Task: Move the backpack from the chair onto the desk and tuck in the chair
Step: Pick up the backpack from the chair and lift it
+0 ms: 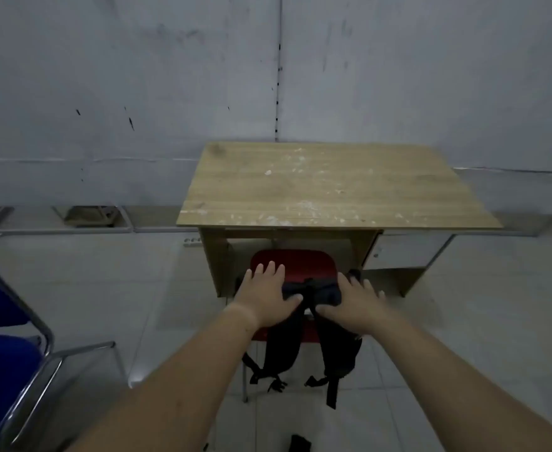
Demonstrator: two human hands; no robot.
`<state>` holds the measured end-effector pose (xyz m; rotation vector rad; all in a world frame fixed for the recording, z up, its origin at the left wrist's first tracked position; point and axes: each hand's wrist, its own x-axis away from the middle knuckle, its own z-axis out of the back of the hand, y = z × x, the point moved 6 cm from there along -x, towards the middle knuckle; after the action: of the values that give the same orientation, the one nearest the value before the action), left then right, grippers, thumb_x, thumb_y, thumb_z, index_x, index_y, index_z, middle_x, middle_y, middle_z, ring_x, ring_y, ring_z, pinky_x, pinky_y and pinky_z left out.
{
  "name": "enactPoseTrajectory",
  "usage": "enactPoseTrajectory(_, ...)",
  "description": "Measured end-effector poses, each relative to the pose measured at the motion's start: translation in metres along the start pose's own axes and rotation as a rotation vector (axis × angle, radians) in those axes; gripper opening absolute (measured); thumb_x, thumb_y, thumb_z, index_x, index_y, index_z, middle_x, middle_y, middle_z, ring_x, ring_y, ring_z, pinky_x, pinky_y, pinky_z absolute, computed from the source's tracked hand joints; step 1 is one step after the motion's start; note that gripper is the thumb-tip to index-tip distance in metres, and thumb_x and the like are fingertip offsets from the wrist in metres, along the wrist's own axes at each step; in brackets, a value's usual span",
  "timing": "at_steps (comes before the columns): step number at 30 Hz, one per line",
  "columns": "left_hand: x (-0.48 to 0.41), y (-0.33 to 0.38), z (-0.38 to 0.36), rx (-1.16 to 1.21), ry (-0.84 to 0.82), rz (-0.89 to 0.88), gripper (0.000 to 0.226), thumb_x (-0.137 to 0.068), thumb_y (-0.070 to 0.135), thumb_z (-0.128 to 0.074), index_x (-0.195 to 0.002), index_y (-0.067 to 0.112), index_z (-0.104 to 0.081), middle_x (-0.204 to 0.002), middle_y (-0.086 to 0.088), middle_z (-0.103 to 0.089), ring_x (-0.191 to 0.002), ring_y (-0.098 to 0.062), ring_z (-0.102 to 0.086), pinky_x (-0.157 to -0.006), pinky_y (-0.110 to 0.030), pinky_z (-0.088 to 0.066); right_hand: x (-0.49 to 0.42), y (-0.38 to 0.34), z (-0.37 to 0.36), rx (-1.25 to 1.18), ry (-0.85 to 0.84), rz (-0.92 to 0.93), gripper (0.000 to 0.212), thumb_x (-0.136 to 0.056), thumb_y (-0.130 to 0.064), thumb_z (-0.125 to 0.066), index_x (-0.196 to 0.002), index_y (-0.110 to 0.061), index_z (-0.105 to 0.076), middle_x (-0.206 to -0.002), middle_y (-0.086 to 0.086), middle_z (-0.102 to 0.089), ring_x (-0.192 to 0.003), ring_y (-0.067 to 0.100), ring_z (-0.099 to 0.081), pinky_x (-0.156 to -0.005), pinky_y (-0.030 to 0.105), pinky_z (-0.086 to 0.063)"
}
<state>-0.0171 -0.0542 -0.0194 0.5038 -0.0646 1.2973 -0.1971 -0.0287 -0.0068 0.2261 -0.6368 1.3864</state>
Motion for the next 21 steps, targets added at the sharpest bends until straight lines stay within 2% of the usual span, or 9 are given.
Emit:
enactPoseTrajectory(4, -0.024, 0.006, -0.028, -0.050, 0.057, 0.081, 0.111, -0.072, 0.083, -0.042, -0.156, 0.021, -0.005, -0.165, -0.008, -0.001, -0.150, -0.032, 0.004, -0.120, -0.048, 0.003, -0.027, 0.015, -0.028, -0.065, 0.080, -0.057, 0.108, -0.070, -0.075, -0.055, -0.148, -0.014, -0.012, -0.150, 0.013, -0.034, -0.135, 0.032, -0.035, -0.109, 0.052, -0.030)
enactPoseTrajectory(6, -0.035, 0.005, -0.043, -0.065, 0.026, 0.100, 0.117, -0.067, 0.086, -0.045, -0.156, 0.020, -0.008, -0.164, -0.009, -0.006, -0.150, -0.033, 0.002, -0.121, -0.051, 0.003, -0.036, 0.014, -0.041, -0.002, 0.171, -0.048, 0.097, -0.069, -0.072, -0.056, -0.140, -0.014, -0.026, -0.139, 0.009, -0.046, -0.128, 0.029, -0.042, -0.105, 0.054, -0.031)
enactPoseTrajectory(8, -0.043, -0.002, -0.048, -0.086, -0.019, 0.078, 0.116, -0.064, 0.088, -0.047, -0.154, 0.020, -0.019, -0.160, -0.007, -0.022, -0.148, -0.034, -0.008, -0.121, -0.053, 0.001, -0.042, 0.012, -0.045, 0.059, 0.236, -0.027, 0.083, -0.070, -0.065, -0.058, -0.133, -0.017, -0.033, -0.129, 0.003, -0.052, -0.123, 0.027, -0.045, -0.105, 0.058, -0.029)
enactPoseTrajectory(11, -0.047, -0.015, -0.045, -0.089, -0.087, 0.009, 0.106, -0.061, 0.084, -0.056, -0.147, 0.025, -0.034, -0.147, -0.001, -0.044, -0.141, -0.029, -0.028, -0.120, -0.056, -0.003, -0.049, 0.010, -0.045, 0.045, 0.221, 0.019, 0.071, -0.072, -0.054, -0.061, -0.129, -0.019, -0.037, -0.124, 0.000, -0.054, -0.118, 0.026, -0.048, -0.107, 0.060, -0.026)
enactPoseTrajectory(15, -0.048, -0.023, -0.040, -0.124, -0.160, -0.014, 0.101, -0.055, 0.087, -0.057, -0.137, 0.029, -0.045, -0.135, 0.002, -0.053, -0.130, -0.026, -0.041, -0.117, -0.055, -0.014, -0.055, 0.009, -0.041, 0.045, 0.130, 0.084, 0.065, -0.071, -0.049, -0.065, -0.123, -0.020, -0.038, -0.123, 0.001, -0.052, -0.116, 0.028, -0.050, -0.108, 0.058, -0.026)
enactPoseTrajectory(17, -0.049, -0.024, -0.036, -0.148, -0.215, -0.047, 0.100, -0.053, 0.087, -0.059, -0.133, 0.029, -0.047, -0.129, 0.002, -0.057, -0.123, -0.025, -0.047, -0.114, -0.051, -0.024, -0.056, 0.012, -0.036, 0.012, 0.056, 0.105, 0.067, -0.067, -0.048, -0.070, -0.119, -0.021, -0.038, -0.121, 0.001, -0.053, -0.112, 0.028, -0.051, -0.105, 0.055, -0.032)
enactPoseTrajectory(19, -0.051, -0.026, -0.027, -0.169, -0.298, -0.090, 0.098, -0.055, 0.080, -0.068, -0.136, 0.030, -0.045, -0.129, 0.002, -0.057, -0.120, -0.025, -0.050, -0.108, -0.045, -0.035, -0.061, 0.016, -0.026, -0.039, -0.057, 0.142, 0.074, -0.062, -0.047, -0.076, -0.121, -0.024, -0.038, -0.121, 0.001, -0.054, -0.107, 0.026, -0.053, -0.094, 0.047, -0.045)
enactPoseTrajectory(21, -0.055, -0.030, -0.017, -0.213, -0.395, -0.129, 0.098, -0.060, 0.066, -0.078, -0.142, 0.030, -0.039, -0.137, 0.001, -0.052, -0.123, -0.025, -0.049, -0.106, -0.043, -0.041, -0.066, 0.020, -0.013, -0.077, -0.169, 0.156, 0.082, -0.061, -0.045, -0.082, -0.128, -0.024, -0.039, -0.126, 0.003, -0.053, -0.105, 0.024, -0.054, -0.084, 0.038, -0.049)
